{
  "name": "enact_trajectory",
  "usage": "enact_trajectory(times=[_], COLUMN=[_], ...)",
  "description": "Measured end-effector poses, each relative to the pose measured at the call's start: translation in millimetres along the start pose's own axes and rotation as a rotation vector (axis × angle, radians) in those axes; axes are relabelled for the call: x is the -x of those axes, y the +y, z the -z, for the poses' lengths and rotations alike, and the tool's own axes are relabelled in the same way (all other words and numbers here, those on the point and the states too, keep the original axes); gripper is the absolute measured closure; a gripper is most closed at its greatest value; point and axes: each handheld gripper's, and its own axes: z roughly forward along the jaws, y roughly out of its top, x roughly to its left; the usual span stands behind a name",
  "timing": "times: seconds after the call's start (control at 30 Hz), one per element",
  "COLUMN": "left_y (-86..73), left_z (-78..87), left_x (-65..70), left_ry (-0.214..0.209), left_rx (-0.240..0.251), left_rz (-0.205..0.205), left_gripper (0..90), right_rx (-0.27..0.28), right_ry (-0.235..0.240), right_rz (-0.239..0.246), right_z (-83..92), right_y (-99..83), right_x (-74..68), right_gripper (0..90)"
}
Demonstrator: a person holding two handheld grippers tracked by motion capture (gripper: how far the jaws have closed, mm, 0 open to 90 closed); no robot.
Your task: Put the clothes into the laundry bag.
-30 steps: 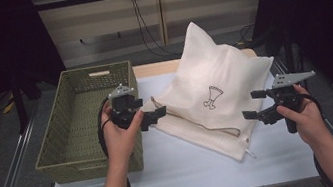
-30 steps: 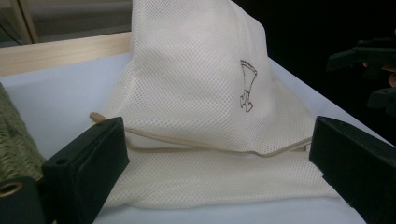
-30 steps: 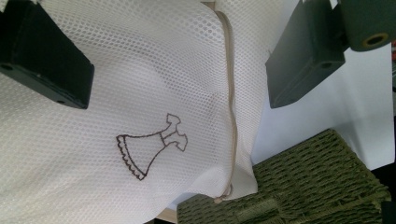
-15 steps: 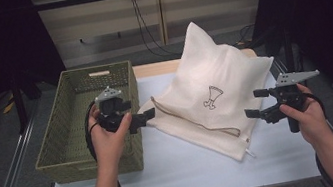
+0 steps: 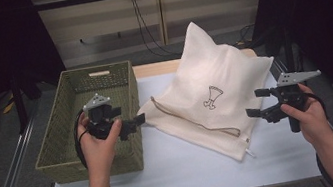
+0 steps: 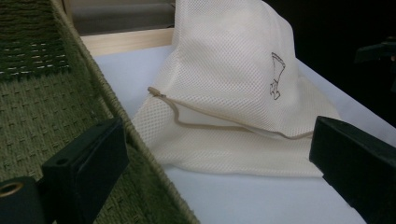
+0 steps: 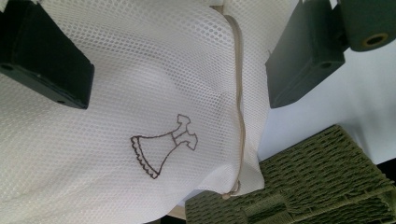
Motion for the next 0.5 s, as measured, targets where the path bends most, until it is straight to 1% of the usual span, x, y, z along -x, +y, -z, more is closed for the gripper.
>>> enact_trajectory(times=[0.03,0.07,0.1,0.17,0.2,0.23,0.33,0.43,0.47,0.5], left_y=[-1.2,-2.4,-3.3,-5.6,-6.8,-7.4,-8.5,-9.5,-9.7,-10.2], left_z=[0.7,1.8,2.1,4.2,4.7,5.3,7.5,10.5,11.7,12.6], left_x=[-0.2,-1.8,-2.0,-3.5,-3.8,-5.1,-7.5,-9.5,-9.9,-11.0], left_ry=[0.008,0.005,0.008,0.017,0.015,0.004,0.027,0.029,0.036,0.030], left_rx=[0.005,0.003,0.006,0.007,0.015,0.015,0.015,0.020,0.023,0.023], left_rz=[0.006,0.002,0.011,0.003,0.016,0.017,0.021,0.021,0.024,0.019], left_gripper=[4.1,4.3,4.3,4.3,4.4,4.3,4.4,4.4,4.3,4.3], right_rx=[-0.001,0.002,0.004,0.002,0.001,-0.002,-0.004,-0.007,-0.008,-0.008], right_ry=[0.004,0.002,0.005,-0.001,0.004,0.003,0.001,-0.001,-0.003,-0.004], right_rz=[-0.002,-0.001,0.002,0.002,0.008,0.004,0.003,0.005,0.007,0.010], right_z=[0.0,-0.1,0.0,-0.1,-0.3,-0.4,-1.0,-0.8,-0.7,-0.8], right_y=[0.1,0.1,0.2,0.0,-0.3,-0.7,-1.6,-2.0,-2.0,-2.2], right_x=[0.0,-0.2,0.2,0.1,0.9,1.0,1.7,1.4,1.4,1.5], right_gripper=[7.6,7.6,7.6,7.6,7.5,7.5,7.6,7.6,7.6,7.5])
